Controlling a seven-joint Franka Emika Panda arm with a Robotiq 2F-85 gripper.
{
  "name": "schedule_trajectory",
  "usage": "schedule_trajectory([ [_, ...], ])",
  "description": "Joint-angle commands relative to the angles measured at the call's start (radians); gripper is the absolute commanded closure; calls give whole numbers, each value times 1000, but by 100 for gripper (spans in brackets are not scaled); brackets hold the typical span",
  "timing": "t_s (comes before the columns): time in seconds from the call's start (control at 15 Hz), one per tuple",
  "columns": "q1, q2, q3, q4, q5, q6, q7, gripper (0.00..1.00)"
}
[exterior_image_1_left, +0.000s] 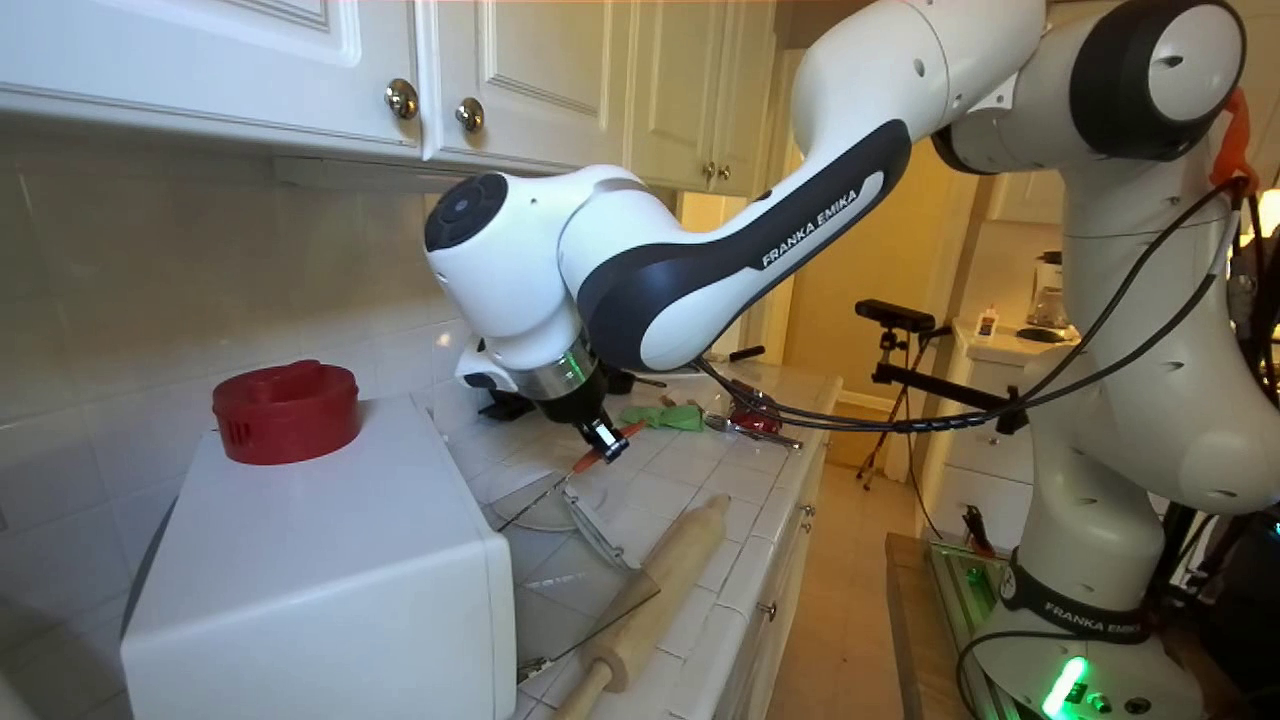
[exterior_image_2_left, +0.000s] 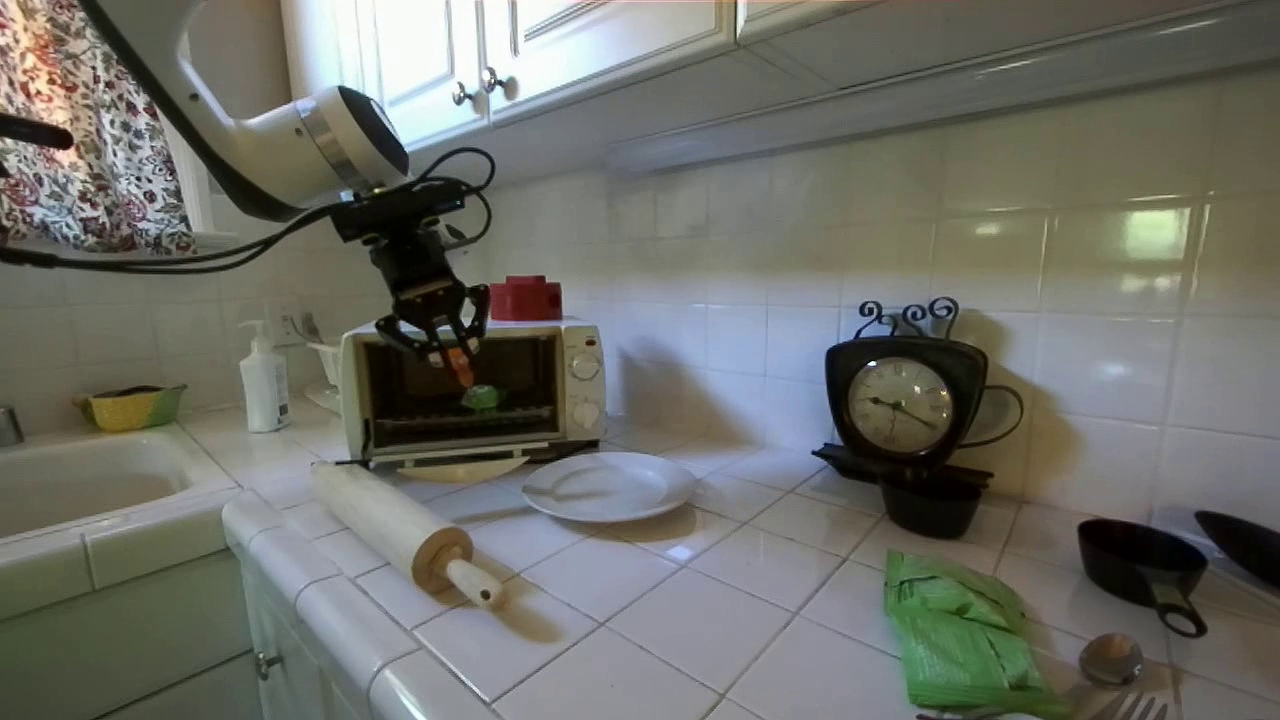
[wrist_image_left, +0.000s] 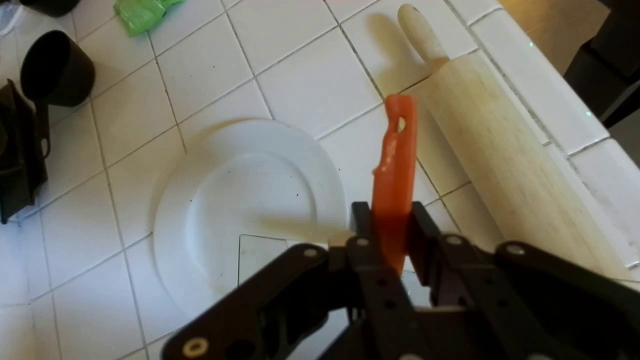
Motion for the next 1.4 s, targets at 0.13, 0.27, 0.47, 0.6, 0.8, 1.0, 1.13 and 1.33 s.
schedule_trajectory([
  [0.13,1,30,-7,29,-29,33,-15,95],
  [0.27,0,29,-8,32,-28,39,-22,95],
  [0.47,-3,31,-10,50,-24,35,-46,95],
  [0.6,-4,37,-9,71,-18,27,-75,95],
  [0.8,-7,51,-8,102,-8,25,-119,95],
  [1.0,-11,70,-8,124,0,32,-149,95],
  [1.13,-12,81,-8,133,1,36,-160,95],
  [1.33,-10,99,-8,148,4,37,-165,95],
])
